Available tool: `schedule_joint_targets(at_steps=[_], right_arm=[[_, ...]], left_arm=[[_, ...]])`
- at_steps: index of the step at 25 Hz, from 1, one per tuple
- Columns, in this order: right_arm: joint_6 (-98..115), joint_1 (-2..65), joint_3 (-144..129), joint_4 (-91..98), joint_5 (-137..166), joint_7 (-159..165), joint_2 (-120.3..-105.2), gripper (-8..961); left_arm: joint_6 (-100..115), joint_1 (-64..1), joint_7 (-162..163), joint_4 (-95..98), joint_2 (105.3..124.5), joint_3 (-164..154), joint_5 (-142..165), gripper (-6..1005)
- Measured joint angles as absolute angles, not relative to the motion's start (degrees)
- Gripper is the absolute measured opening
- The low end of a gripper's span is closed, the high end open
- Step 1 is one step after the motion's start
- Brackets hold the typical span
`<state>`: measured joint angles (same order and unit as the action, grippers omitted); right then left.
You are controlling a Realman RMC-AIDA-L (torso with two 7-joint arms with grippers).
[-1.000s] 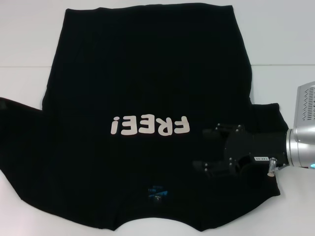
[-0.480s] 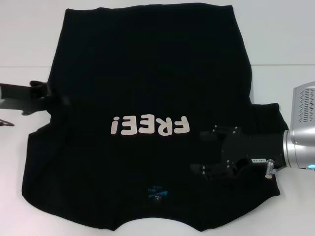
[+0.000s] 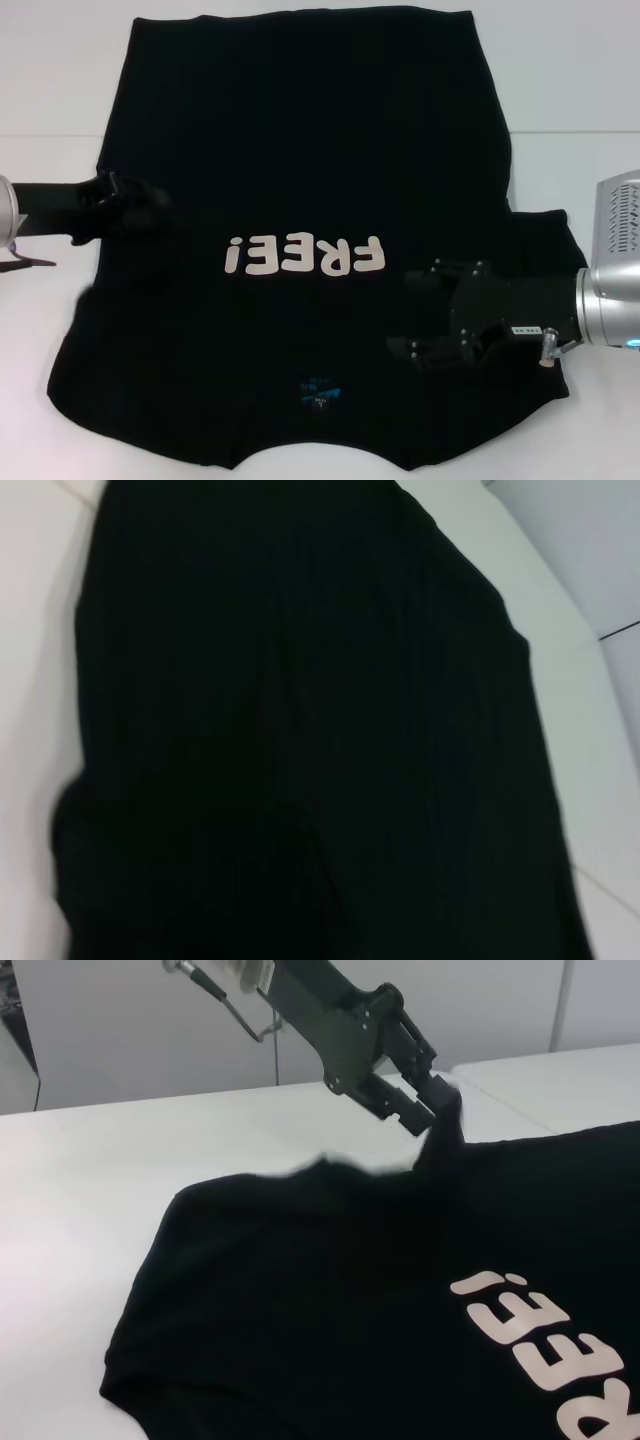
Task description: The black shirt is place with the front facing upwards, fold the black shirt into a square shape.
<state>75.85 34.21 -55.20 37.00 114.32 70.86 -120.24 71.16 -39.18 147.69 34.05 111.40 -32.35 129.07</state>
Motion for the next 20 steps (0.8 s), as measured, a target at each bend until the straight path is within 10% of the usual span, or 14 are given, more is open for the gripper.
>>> schedule_joint_targets(at_steps=[20], right_arm=[[75.27,33.98,-54.8,37.0,114.03,70.59,-120.22,944]], left_arm=[[80.71,-32.21,120.21,36.16,111.15,-31.71,121.2,788]])
